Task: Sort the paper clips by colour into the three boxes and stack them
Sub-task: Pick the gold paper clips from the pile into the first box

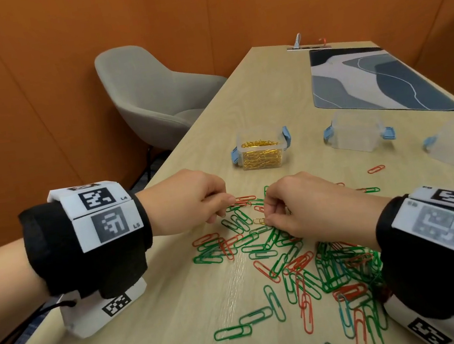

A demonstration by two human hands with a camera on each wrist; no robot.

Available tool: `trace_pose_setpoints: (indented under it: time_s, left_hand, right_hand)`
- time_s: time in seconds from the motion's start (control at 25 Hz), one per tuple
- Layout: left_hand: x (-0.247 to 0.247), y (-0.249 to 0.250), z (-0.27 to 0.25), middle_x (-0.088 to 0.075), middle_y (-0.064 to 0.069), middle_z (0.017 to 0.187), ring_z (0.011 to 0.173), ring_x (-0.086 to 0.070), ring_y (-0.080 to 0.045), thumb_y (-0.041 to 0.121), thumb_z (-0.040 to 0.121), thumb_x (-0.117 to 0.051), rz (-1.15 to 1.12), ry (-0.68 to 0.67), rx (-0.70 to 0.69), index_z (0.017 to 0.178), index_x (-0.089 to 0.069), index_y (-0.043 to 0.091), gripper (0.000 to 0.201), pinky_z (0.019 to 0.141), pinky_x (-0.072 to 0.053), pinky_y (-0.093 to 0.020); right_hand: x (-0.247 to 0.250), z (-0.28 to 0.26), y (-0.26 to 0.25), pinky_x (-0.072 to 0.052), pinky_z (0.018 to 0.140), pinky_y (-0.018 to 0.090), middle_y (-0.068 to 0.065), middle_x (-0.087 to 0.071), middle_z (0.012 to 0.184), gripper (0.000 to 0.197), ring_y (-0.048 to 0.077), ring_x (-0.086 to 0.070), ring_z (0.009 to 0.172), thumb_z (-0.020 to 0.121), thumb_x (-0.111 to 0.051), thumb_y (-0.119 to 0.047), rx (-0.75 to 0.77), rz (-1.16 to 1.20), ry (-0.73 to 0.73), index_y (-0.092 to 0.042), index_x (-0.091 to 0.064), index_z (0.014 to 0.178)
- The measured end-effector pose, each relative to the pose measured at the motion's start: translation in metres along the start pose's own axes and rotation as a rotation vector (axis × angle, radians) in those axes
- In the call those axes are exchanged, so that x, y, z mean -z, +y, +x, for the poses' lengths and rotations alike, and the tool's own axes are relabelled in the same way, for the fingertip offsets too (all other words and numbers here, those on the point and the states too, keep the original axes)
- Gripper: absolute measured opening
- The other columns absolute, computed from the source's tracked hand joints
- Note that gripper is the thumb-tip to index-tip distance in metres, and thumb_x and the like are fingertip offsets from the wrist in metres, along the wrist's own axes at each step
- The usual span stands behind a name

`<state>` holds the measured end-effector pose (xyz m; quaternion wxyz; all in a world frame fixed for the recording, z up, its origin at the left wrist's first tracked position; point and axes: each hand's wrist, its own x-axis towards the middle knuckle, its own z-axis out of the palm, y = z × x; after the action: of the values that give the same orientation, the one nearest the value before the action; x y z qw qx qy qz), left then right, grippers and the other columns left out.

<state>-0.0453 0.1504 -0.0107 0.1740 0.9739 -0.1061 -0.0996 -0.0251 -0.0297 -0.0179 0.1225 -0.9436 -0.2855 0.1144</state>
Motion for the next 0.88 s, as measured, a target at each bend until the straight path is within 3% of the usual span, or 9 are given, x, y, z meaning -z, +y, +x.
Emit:
trace_pose_setpoints:
  time_s: [0.12,0.24,0.4,0.52,0.6,0.72,0.88]
  left_hand:
    - [0.000,0.002,-0.001,-0.050,0.010,0.066,0.062,-0.045,-0.005,0.038,0.097,-0.033,0.043,0.010,-0.017,0.068,-0.045,0.027,0.033,0.060,-0.035,-0.013]
    - [0.003,0.003,-0.002,-0.043,0.003,0.059,0.054,-0.038,-0.009,0.045,0.093,-0.037,-0.018,-0.013,-0.026,0.061,-0.047,0.021,0.042,0.057,-0.034,-0.020]
    - [0.006,0.004,-0.004,-0.049,0.008,0.052,0.047,-0.043,-0.003,0.046,0.090,-0.044,-0.119,0.039,0.005,0.060,-0.053,0.024,0.039,0.053,-0.037,-0.014]
    - [0.008,0.003,-0.003,-0.051,0.005,0.052,0.039,-0.040,-0.004,0.032,0.094,-0.047,-0.393,-0.098,0.160,0.071,-0.061,0.015,0.032,0.040,-0.036,-0.014]
    - [0.011,0.005,-0.005,-0.057,-0.001,0.058,0.042,-0.048,-0.006,0.019,0.097,-0.043,-0.667,-0.201,0.279,0.080,-0.062,0.008,0.028,0.039,-0.041,-0.015]
    - [0.015,0.009,-0.008,-0.068,-0.012,0.070,0.055,-0.066,-0.016,0.016,0.098,-0.038,-1.056,-0.228,0.420,0.092,-0.062,-0.001,0.030,0.049,-0.055,-0.020]
    - [0.013,0.014,-0.007,-0.070,-0.022,0.081,0.066,-0.071,-0.027,0.022,0.099,-0.035,-1.261,-0.266,0.440,0.098,-0.061,-0.008,0.039,0.060,-0.059,-0.028]
  right_hand:
    - [0.002,-0.002,-0.001,-0.048,0.072,0.025,-0.001,-0.063,0.090,0.013,0.016,-0.058,0.084,0.091,-0.050,-0.021,0.032,0.019,0.038,-0.018,-0.062,0.089]
    - [0.006,-0.005,-0.003,-0.043,0.069,0.019,-0.005,-0.065,0.086,0.018,0.009,-0.054,0.078,0.090,-0.051,-0.015,0.058,0.117,0.146,-0.023,-0.065,0.097]
    - [0.006,-0.010,-0.004,-0.040,0.066,0.007,-0.009,-0.066,0.084,0.022,0.003,-0.056,0.078,0.090,-0.054,-0.016,0.094,0.165,0.170,-0.023,-0.070,0.103]
    - [0.004,-0.010,-0.001,-0.038,0.063,0.002,-0.010,-0.064,0.082,0.019,-0.002,-0.053,0.071,0.089,-0.056,-0.016,0.091,0.210,0.192,-0.022,-0.071,0.101]
    - [0.004,-0.010,0.001,-0.039,0.063,0.001,-0.012,-0.061,0.078,0.018,-0.004,-0.052,0.069,0.089,-0.058,-0.016,0.076,0.260,0.219,-0.022,-0.070,0.101]
    - [0.004,-0.013,0.003,-0.043,0.065,0.005,-0.011,-0.064,0.077,0.018,-0.001,-0.059,0.072,0.089,-0.058,-0.015,0.075,0.335,0.236,-0.021,-0.069,0.102]
    - [0.005,-0.015,0.011,-0.049,0.072,0.012,-0.009,-0.067,0.079,0.020,0.004,-0.065,0.076,0.090,-0.056,-0.011,0.069,0.395,0.256,-0.021,-0.067,0.103]
